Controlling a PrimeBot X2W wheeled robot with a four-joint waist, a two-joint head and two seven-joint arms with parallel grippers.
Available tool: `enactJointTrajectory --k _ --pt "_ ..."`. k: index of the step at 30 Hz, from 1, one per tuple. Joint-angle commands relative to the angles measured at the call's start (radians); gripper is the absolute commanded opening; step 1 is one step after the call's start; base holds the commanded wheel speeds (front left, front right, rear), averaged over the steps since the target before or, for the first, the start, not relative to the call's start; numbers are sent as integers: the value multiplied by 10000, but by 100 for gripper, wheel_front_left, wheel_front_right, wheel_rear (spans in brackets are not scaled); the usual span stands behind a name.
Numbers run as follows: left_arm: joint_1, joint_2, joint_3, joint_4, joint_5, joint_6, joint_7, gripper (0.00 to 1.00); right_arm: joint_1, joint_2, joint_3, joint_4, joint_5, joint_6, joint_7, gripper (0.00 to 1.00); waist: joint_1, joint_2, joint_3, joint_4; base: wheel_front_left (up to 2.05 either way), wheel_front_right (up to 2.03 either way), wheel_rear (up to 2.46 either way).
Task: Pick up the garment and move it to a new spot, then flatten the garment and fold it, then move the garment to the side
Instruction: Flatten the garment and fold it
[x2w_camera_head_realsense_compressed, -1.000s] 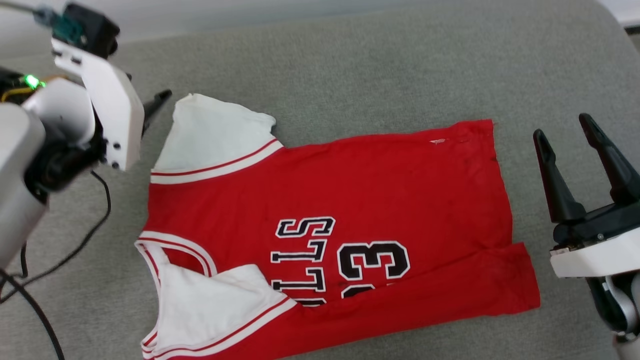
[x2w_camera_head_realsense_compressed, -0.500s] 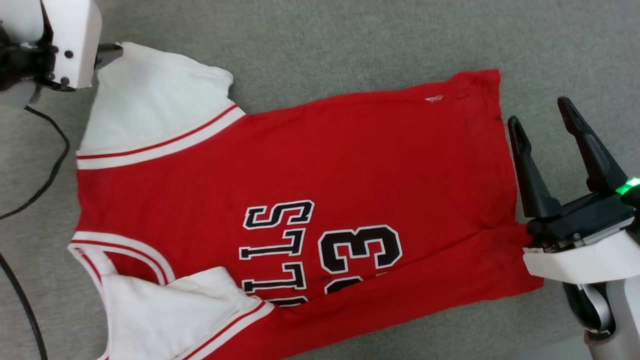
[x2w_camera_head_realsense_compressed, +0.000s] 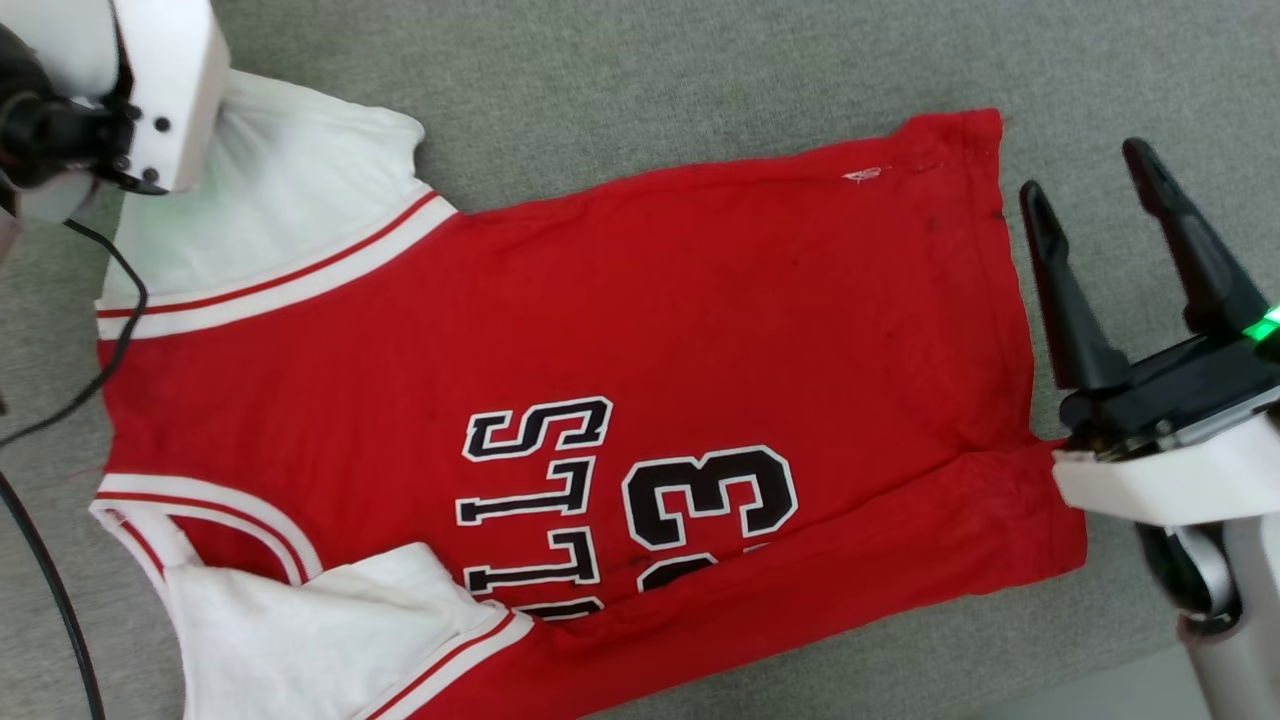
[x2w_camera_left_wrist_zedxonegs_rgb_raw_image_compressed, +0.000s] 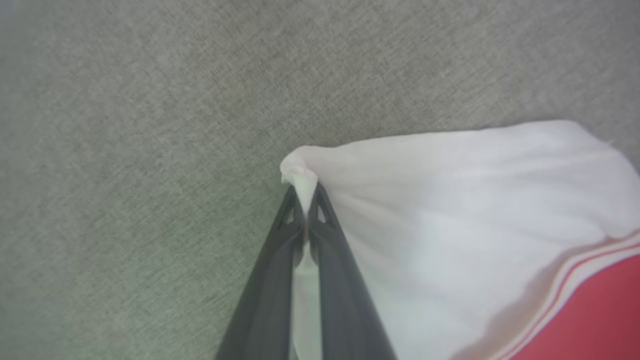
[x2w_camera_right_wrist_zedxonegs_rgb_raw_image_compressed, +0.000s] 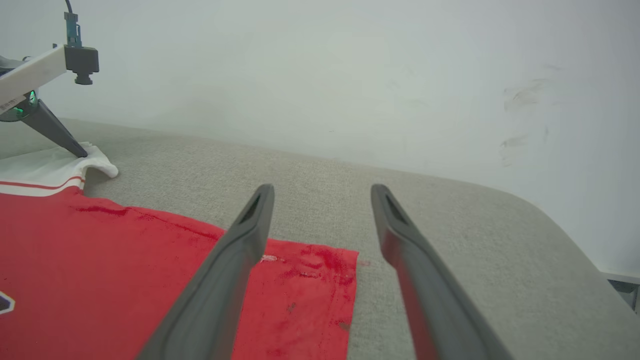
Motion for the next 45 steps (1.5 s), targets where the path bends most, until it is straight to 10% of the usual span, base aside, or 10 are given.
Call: enactJointTrajectory --k 1,10,25,33,45 --pt "369 13 -130 117 17 -60 -33 0 -166 -85 -66 -25 -5 -7 -17 100 -1 0 -145 86 0 0 0" --pt "521 -122 78 -394 -143 -375 -1065 0 -1596 -1586 -373 409 286 -7 1020 100 -1 0 -1233 623 0 0 0" --pt "847 -100 -233 -2412 -70 -590 -1788 0 -4208 -5223 3009 1082 4684 -7 10515 100 -1 0 -1564 1698 0 0 0" --pt "563 -344 -254 -2930 40 -598 -1991 0 -5533 -4899 3722 2638 5390 -7 12823 100 -1 0 -1067 2327 0 0 0" --pt "331 -512 -411 -3382 169 -634 -2264 0 -5225 -4041 5037 4390 5329 -3 12777 100 -1 0 -526 2833 0 0 0"
